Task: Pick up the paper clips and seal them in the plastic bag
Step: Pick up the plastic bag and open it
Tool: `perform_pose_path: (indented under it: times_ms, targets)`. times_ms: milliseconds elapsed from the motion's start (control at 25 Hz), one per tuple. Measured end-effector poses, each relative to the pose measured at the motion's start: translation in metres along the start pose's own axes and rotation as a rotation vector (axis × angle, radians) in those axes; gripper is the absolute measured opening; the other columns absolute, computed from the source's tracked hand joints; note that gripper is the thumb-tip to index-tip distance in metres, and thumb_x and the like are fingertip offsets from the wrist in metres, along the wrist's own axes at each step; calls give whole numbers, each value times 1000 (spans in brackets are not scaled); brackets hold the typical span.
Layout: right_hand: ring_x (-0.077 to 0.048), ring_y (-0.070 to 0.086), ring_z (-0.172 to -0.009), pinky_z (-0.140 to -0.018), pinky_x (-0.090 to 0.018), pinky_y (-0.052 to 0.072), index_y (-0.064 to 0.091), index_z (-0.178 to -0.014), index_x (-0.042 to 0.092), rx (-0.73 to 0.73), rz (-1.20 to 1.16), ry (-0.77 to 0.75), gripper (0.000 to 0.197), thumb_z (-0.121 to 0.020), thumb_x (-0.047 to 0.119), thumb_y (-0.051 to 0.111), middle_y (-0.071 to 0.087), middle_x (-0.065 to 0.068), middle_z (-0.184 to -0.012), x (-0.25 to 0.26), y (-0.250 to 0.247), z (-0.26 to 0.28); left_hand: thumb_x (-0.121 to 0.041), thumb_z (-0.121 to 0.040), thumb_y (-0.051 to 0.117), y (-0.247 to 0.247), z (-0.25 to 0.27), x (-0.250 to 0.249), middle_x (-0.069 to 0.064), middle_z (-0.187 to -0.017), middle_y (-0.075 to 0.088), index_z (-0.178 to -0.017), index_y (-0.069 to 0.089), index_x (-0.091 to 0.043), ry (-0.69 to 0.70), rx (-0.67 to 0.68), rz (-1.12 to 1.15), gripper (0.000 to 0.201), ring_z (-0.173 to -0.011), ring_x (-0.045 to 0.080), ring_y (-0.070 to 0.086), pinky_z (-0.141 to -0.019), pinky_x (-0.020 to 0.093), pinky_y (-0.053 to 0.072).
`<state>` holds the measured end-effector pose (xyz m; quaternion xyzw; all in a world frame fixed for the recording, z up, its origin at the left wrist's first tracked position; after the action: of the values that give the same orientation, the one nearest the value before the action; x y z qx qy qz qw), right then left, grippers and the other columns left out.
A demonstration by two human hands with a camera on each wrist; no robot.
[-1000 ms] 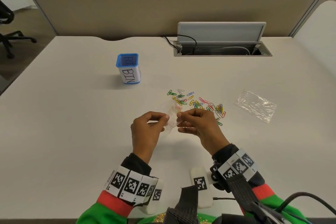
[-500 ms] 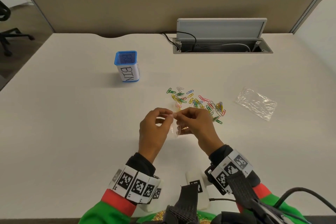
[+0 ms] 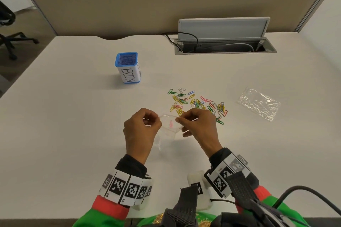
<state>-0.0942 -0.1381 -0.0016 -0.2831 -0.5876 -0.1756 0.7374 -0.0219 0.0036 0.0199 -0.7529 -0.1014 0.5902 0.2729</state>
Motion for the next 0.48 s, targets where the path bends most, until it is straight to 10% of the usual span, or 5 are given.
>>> perform_pose_path:
  times_ms: [280, 480]
  targets:
    - [-12, 60, -48, -47, -22, 56, 68, -77, 6, 3, 101, -89, 8, -79, 12, 71, 65, -3, -65, -4, 2, 1, -20, -75, 70, 14, 12, -11, 7, -96, 67, -90, 69, -15, 59, 46, -29, 16, -77, 16, 63, -73, 29, 54]
    - [-15, 62, -49, -47, -28, 58, 67, -76, 7, -4, 102, -134, 8, -80, 13, 71, 65, -2, -66, -3, -5, -2, -13, -78, 66, 27, 14, -16, 10, -103, 65, -99, 70, -14, -42, 94, 65, 22, -77, 21, 66, -67, 15, 48]
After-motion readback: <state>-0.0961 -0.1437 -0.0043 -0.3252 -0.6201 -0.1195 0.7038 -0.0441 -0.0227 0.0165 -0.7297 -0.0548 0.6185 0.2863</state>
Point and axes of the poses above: each hand's wrist, its own z-axis away from the middle knuckle, its own y-axis out of the palm, x = y × z, the point moved 1 cm from there along -z, towards the middle knuckle
